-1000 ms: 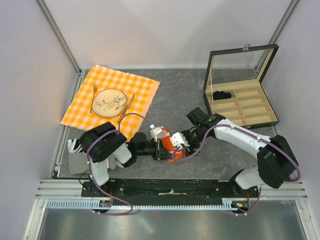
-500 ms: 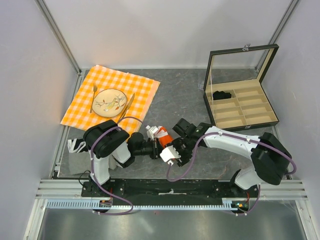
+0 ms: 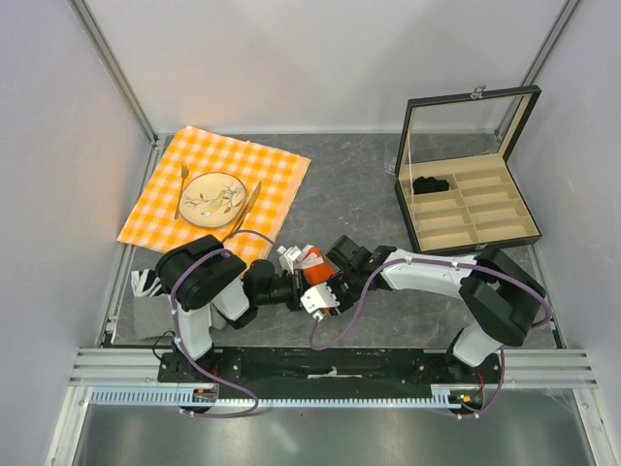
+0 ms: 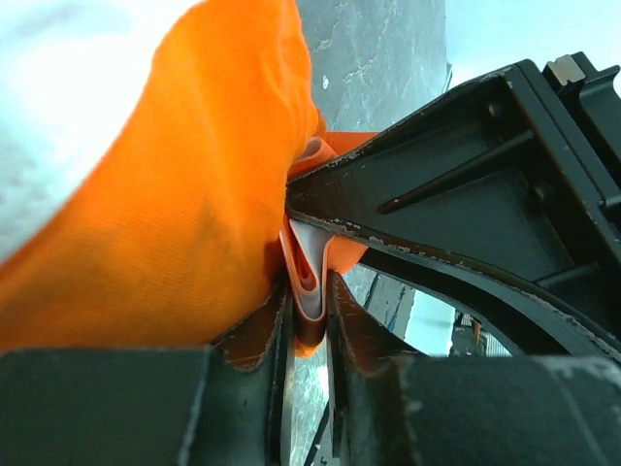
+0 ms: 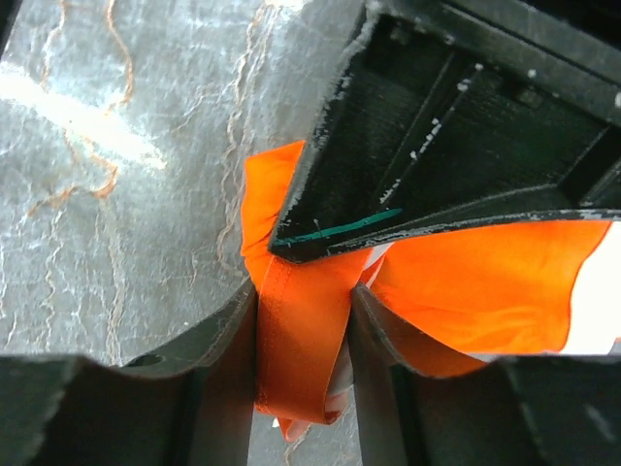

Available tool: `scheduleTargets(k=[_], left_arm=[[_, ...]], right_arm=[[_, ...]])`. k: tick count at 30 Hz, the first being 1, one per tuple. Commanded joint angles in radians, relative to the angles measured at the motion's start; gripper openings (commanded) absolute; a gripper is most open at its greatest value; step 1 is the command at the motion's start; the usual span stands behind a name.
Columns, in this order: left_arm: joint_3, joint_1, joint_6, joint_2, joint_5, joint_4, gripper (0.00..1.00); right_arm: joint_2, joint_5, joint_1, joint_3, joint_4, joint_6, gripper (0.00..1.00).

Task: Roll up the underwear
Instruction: Roll the underwear to the center of the board.

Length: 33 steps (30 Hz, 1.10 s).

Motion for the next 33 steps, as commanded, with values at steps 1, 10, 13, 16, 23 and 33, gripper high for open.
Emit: scheduleTargets(k=[1, 10, 13, 16, 23, 33], left_arm=[[-0.052, 0.006, 0.043, -0.081, -0.052, -0.064, 0.23], [-0.118, 0.003, 0.259, -0.379, -0.098, -0.245, 0.46], [-0.134, -0.015, 0.358, -0.503, -0.115, -0.315, 0.48], [-0.157, -0.061, 0.478, -0.624, -0.158, -0.355, 0.49], [-0.209, -0.183, 0.685, -0.854, -0.306, -0.476, 0.58], [-0.076, -0.42, 0.955, -0.792, -0.44, -0.631, 0.63]], right_arm=[[0.072, 0.093, -0.003, -0.03, -0.009, 0.04, 0.4], [0.118, -0.074, -0.068, 0.056, -0.244, 0.02, 0.17], [0.123, -0.147, -0.118, 0.096, -0.339, 0.015, 0.17], [0.143, -0.221, -0.179, 0.144, -0.443, -0.001, 0.17], [0.345, -0.292, -0.267, 0.271, -0.673, -0.037, 0.17], [0.514, -0.287, -0.275, 0.403, -0.714, 0.061, 0.21]])
